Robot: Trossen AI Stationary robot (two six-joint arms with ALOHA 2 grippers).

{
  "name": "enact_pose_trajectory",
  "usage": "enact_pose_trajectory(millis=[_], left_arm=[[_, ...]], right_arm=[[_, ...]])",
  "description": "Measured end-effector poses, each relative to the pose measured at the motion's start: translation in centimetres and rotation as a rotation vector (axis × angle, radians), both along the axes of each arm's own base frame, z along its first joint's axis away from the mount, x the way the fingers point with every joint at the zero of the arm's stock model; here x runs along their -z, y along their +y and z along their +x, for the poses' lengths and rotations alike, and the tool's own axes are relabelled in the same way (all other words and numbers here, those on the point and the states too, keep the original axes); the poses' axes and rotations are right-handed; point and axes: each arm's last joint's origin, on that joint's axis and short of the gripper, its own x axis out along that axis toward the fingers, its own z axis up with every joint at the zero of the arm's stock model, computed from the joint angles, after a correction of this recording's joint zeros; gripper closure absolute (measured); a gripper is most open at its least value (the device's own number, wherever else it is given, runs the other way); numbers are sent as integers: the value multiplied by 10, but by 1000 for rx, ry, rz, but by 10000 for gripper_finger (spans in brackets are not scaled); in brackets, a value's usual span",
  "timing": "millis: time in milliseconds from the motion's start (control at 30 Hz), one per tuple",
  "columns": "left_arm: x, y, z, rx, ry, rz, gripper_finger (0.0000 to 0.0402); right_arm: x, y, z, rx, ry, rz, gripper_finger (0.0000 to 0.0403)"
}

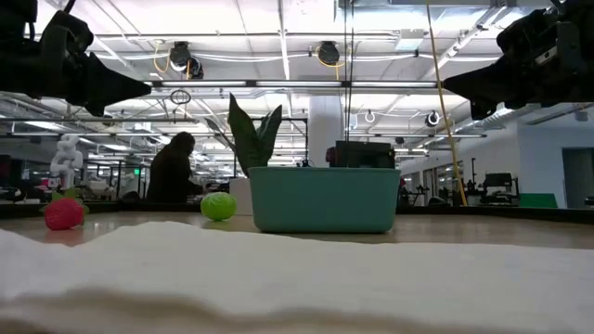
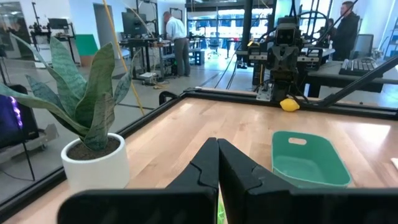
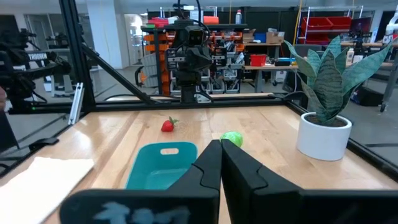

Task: Pick and placing Produce into tupperware
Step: Put the red strawberry into the blue container

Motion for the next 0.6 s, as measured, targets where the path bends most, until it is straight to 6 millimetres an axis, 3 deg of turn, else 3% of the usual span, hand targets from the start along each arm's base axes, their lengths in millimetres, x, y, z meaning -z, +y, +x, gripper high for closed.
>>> enact_pose_trajectory(millis=[600], left_arm=[[-1,-1,0,43,-10,6,401]], right_arm=[[1,0,0,0,12,-1,403]])
